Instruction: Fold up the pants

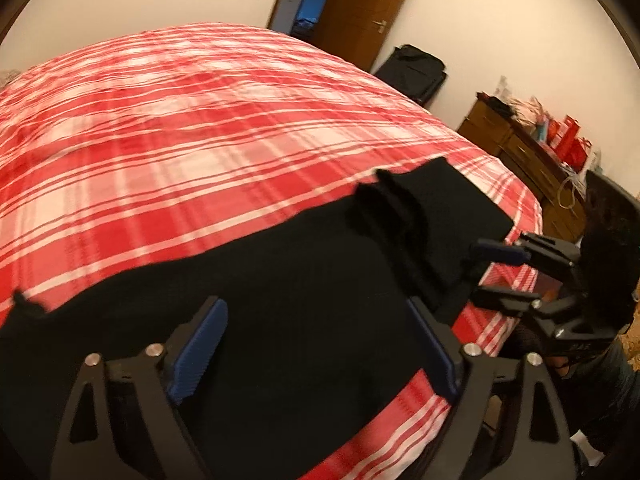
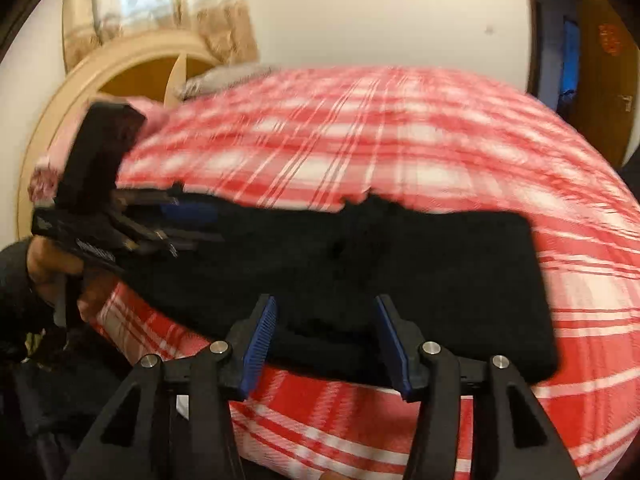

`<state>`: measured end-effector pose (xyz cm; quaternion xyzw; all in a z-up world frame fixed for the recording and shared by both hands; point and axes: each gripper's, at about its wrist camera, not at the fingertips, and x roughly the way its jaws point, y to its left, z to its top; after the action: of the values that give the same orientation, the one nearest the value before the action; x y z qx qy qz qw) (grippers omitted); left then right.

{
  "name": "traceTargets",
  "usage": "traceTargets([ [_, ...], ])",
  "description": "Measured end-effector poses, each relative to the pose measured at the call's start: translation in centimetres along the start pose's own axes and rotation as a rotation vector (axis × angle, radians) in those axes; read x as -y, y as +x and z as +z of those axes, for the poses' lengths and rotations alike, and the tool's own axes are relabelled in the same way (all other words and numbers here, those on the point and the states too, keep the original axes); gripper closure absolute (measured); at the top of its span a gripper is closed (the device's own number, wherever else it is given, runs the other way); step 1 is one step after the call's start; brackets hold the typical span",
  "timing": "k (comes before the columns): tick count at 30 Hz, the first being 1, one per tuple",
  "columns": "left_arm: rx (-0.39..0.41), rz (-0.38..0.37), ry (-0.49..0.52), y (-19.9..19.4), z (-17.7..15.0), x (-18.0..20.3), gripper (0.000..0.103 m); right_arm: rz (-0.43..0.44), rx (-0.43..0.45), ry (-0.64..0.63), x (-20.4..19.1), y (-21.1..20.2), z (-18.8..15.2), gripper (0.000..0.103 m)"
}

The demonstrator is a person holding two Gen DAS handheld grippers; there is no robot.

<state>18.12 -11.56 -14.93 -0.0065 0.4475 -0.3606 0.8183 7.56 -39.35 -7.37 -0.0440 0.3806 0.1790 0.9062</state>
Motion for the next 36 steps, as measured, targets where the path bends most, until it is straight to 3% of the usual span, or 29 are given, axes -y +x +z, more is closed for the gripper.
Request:
traceTargets([
  [3, -0.028, -0.024, 0.023, 1.6, 1.1, 1.8, 0.031, -0.015, 0.089, 0.097, 2.6, -1.5, -0.4, 0.05],
  [6, -0.045, -0.041, 0.035, 3.0, 2.2, 3.4, 0.035, -0.023, 0.156, 0.215, 5.2, -2.4, -0.7, 0.05],
  [14, -0.079, -0.043, 0.011, 6.2, 4.7, 5.2, 0.038, -0.076, 0.23, 0.269, 6.4, -3.2, -0.8, 0.049],
  [20, -0.1, -0.041, 0.01, 7.3, 4.9, 5.6, 0.085, -0.105, 0.247, 0.225, 5.5, -3.4, -1.0, 0.048],
  [21, -0.098, -0.04, 0.017, 7.1, 5.0, 5.7, 0.087, -0.109, 0.256, 0.222, 5.5, -3.4, -1.0, 0.048],
  [28, -0.055, -0.059, 0.0, 3.6, 5.6, 5.0, 0.089, -0.116, 0.309, 0.238, 5.7, -4.4, -1.4, 0.046],
  [36, -0.019, -0.068, -0.115, -0.5, 5.1, 1.2, 0.089, -0.105, 0.294, 0.218, 5.1, -3.8, -1.6, 0.044],
])
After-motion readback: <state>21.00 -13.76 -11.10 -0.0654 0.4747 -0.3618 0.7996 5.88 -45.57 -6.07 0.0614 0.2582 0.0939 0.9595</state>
